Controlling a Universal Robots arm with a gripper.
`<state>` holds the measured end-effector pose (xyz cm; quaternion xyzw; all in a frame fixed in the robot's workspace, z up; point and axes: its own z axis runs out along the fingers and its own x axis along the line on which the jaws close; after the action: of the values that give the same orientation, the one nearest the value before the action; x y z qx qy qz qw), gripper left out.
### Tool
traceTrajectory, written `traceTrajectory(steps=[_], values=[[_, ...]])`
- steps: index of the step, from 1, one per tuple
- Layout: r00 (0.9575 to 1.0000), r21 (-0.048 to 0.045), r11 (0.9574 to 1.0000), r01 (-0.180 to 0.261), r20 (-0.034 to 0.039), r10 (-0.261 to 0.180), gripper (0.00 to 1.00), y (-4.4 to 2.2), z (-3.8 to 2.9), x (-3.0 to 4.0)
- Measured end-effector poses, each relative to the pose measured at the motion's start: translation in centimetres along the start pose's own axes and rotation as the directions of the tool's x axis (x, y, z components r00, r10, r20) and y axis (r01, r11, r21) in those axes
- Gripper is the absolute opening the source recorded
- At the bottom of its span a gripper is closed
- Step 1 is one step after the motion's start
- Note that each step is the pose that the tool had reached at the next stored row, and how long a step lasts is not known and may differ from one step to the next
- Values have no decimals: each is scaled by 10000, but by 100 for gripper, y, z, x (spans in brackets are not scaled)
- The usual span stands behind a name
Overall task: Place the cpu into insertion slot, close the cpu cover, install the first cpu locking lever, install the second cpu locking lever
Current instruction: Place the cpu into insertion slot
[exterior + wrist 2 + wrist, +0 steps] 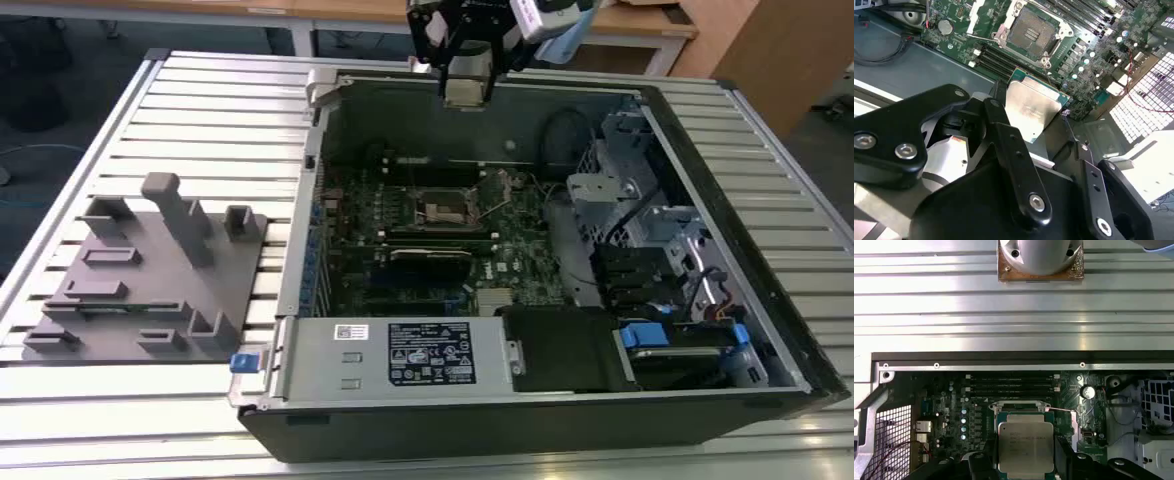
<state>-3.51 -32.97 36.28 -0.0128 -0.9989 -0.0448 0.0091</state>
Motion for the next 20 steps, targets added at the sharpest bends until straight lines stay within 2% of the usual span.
traceTrajectory(steps=[11, 20], values=[[10000, -1, 10000, 0, 0, 0, 54, 5, 2, 0], [10000, 2, 10000, 0, -1, 0, 54, -8, 65, -1]])
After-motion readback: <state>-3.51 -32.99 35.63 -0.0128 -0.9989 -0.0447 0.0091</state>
